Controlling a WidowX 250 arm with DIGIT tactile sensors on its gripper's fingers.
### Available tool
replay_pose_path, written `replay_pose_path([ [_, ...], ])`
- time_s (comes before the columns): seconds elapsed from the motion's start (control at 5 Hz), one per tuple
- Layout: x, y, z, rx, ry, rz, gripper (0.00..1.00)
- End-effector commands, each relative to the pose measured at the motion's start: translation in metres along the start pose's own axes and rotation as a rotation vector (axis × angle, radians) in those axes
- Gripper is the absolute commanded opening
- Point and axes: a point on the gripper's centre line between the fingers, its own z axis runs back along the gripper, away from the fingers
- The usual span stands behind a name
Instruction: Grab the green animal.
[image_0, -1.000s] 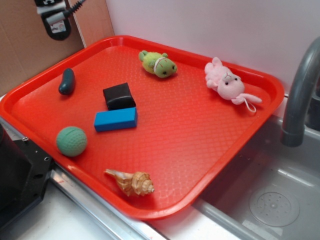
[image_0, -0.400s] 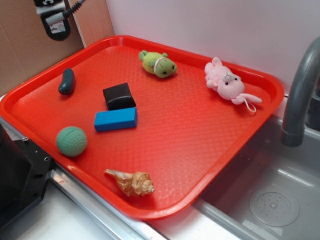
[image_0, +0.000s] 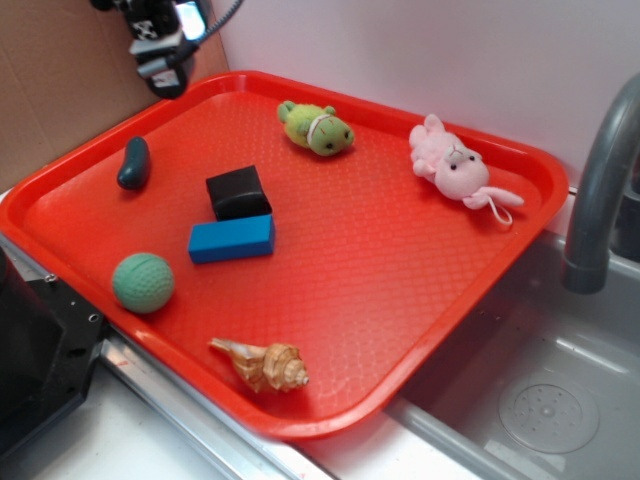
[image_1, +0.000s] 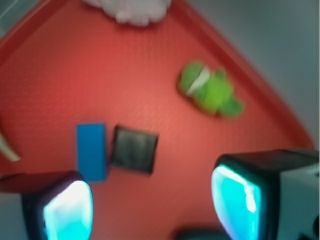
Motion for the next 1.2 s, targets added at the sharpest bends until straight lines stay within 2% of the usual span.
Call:
replay_pose_path([
  [0.0, 0.019, 0.054, -0.048, 0.046, -0.028, -0.108, 1.0],
  [0.2, 0.024, 0.067, -0.063, 0.014, -0.059, -0.106, 1.0],
  [0.4, 0.032, 0.077, -0.076, 0.02, -0.101, -0.125, 1.0],
  [0.8, 0.052, 0.068, -0.121, -0.028, -0.092, -0.198, 1.0],
  [1.0, 0.055, 0.056, -0.114, -0.008, -0.064, -0.229, 0.0],
])
